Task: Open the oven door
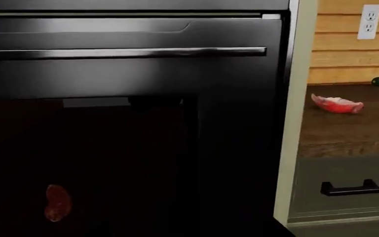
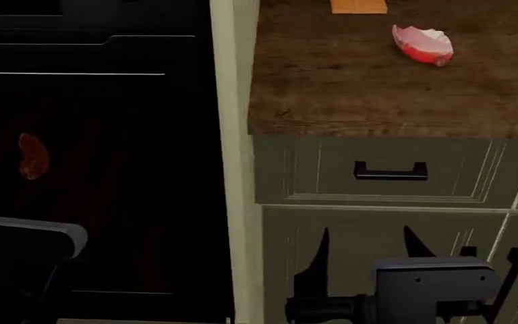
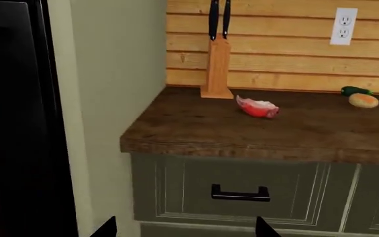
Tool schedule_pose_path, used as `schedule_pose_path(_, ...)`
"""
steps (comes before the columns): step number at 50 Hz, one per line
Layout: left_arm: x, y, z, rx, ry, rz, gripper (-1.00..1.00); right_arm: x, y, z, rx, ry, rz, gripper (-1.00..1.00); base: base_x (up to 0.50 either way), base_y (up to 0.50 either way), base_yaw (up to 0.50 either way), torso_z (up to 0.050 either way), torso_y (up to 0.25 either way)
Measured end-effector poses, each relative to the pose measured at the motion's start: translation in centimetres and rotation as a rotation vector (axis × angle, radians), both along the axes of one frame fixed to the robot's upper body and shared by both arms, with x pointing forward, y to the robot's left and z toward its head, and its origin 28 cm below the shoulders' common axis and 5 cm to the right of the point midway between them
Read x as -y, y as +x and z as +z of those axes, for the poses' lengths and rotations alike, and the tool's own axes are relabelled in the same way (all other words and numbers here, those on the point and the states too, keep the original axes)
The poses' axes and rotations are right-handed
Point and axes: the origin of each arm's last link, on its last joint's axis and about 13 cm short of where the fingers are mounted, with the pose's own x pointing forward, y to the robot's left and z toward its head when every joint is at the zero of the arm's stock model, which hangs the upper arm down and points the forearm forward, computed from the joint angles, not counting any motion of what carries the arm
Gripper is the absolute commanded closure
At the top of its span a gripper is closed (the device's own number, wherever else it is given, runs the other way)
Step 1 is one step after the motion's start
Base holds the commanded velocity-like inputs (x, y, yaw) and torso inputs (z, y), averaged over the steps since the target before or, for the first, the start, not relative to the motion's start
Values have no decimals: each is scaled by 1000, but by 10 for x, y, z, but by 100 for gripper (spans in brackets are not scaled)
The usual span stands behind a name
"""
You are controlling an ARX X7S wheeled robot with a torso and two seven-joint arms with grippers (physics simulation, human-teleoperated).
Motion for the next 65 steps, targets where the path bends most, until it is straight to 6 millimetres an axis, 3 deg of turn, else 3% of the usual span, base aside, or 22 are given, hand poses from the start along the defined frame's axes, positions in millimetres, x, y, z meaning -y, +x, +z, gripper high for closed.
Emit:
schedule_pose_path(26,-4,-2,0,8,49,-2,-100,-1,-2,-1,4,5,10,-100,71,0,0,0,1)
schedule_pose_path(35,-19,-6,9,44,251,-22,-100,-1,-3,-3,4,11,9,-100,0,0,0,0,0)
schedule_pose_path(65,-63,-9,79,195,1009,-149,-100,1,-3,-5,11,27,8,-100,0,0,0,0,0)
